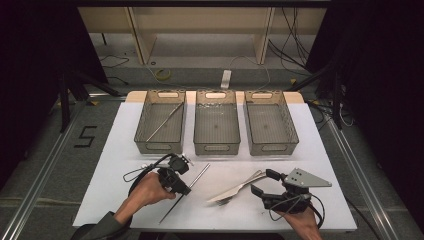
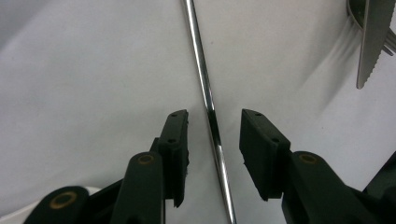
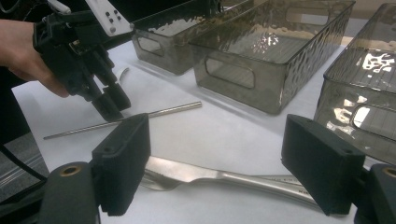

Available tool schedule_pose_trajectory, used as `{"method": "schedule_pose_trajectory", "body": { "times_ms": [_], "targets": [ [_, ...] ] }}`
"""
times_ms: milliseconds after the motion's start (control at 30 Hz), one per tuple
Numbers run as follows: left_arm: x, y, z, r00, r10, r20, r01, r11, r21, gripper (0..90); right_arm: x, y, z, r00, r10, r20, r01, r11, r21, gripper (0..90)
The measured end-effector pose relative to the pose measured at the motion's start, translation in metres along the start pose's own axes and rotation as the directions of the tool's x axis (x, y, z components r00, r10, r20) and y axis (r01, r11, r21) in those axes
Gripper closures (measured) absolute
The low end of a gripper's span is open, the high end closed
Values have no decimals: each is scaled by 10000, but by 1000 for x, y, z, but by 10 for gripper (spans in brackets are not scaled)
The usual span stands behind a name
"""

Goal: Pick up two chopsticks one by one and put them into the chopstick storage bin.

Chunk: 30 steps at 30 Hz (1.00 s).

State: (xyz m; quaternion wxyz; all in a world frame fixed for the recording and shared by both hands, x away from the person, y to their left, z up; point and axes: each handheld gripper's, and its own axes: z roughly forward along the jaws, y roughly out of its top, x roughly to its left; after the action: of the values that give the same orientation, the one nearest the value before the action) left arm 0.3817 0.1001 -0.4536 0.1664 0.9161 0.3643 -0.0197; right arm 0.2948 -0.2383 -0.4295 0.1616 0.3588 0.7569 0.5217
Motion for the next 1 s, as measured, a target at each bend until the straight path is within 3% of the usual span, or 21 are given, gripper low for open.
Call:
{"method": "schedule_pose_trajectory", "body": {
  "times_ms": [533,767,1000],
  "targets": [
    [-1,0,8,9978,293,-592,-274,9991,320,768,0,0,1,10000,-29,26,29,10000,67,249],
    [-1,0,9,9962,496,-715,-469,9981,388,805,0,0,1,10000,0,23,0,10000,88,249],
    [1,0,9,9976,363,-590,-344,9989,333,833,0,0,1,10000,2,52,-2,10000,90,251]
  ]
}}
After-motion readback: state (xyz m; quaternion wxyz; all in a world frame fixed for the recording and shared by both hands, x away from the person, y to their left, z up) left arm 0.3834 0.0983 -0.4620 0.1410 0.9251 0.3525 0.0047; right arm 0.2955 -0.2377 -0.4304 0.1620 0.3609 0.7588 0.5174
